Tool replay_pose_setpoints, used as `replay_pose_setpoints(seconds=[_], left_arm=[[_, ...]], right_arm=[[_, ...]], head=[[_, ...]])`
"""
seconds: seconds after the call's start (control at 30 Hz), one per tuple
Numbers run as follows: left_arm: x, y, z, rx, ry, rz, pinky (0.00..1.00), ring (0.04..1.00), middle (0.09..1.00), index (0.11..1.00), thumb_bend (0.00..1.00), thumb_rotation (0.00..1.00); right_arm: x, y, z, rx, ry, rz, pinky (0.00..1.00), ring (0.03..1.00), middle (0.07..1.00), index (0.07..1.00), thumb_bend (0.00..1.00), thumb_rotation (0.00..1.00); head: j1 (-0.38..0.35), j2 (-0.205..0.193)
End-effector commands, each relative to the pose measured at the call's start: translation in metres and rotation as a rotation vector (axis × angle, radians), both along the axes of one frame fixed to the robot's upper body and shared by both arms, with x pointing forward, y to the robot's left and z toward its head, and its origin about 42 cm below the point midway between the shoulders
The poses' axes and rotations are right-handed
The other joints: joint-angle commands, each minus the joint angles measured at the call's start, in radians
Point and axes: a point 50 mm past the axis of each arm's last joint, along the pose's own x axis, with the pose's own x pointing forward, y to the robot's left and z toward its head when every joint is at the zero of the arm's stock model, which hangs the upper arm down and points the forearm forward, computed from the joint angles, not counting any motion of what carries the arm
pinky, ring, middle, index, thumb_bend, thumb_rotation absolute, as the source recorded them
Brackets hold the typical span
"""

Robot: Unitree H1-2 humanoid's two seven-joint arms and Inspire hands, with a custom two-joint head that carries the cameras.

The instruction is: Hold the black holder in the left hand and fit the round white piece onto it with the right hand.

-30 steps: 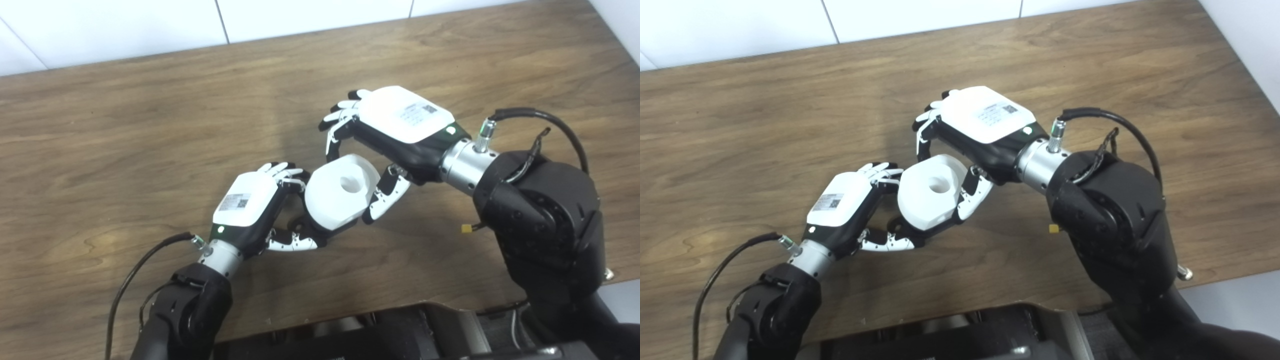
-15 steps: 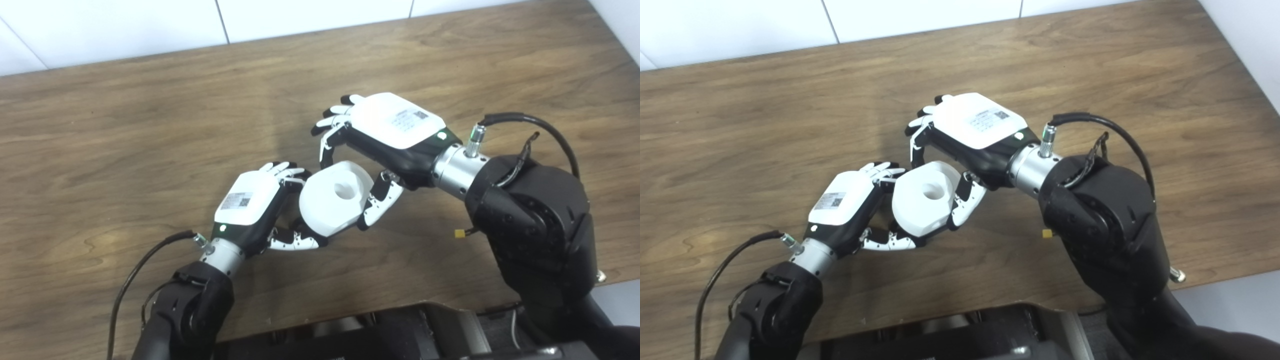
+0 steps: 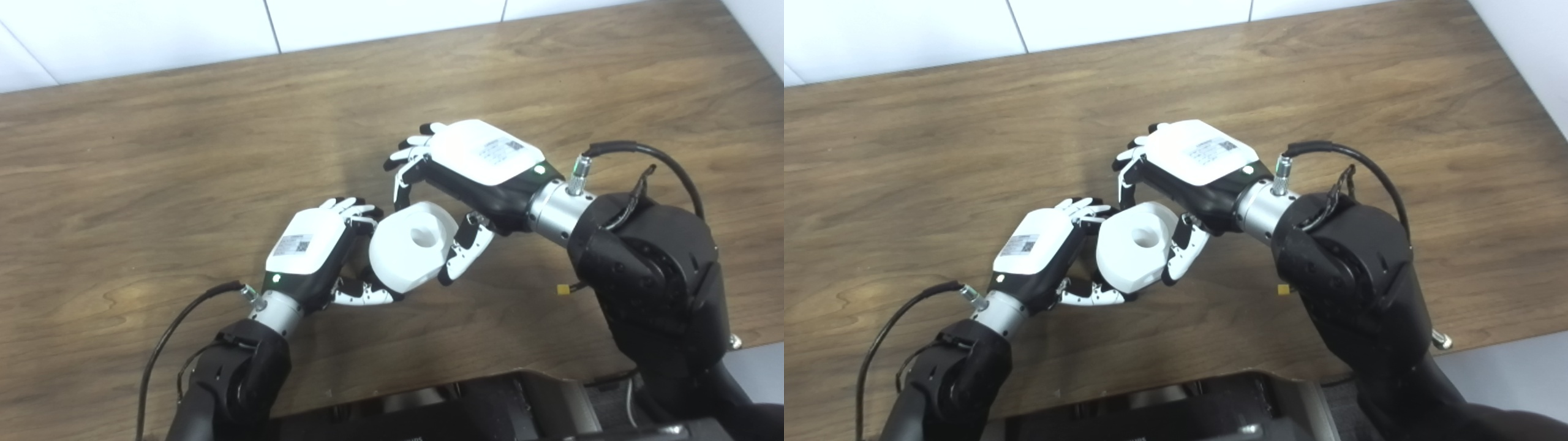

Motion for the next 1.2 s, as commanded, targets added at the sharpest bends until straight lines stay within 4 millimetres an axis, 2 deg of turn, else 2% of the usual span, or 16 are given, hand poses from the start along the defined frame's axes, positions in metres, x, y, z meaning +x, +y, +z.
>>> replay_pose_setpoints(seconds=[0.0,0.77,1.17], left_arm=[[-0.001,-0.005,0.004,0.008,-0.003,-0.03,0.95,0.908,0.827,0.489,0.52,0.05],[-0.001,-0.008,0.006,-0.001,-0.01,-0.028,0.95,0.911,0.828,0.488,0.52,0.05],[-0.001,-0.008,0.006,0.004,-0.012,-0.033,0.94,0.909,0.826,0.488,0.52,0.05]], right_arm=[[-0.002,0.001,0.003,-0.059,0.0,0.039,1.0,0.923,0.86,0.483,0.53,0.14],[0.002,0.006,-0.011,-0.04,-0.033,0.024,1.0,0.925,0.872,0.484,0.53,0.14],[0.006,0.013,-0.01,-0.028,-0.048,0.017,1.0,0.923,0.87,0.484,0.53,0.14]], head=[[0.0,0.001],[0.004,-0.001],[0.003,-0.002]])
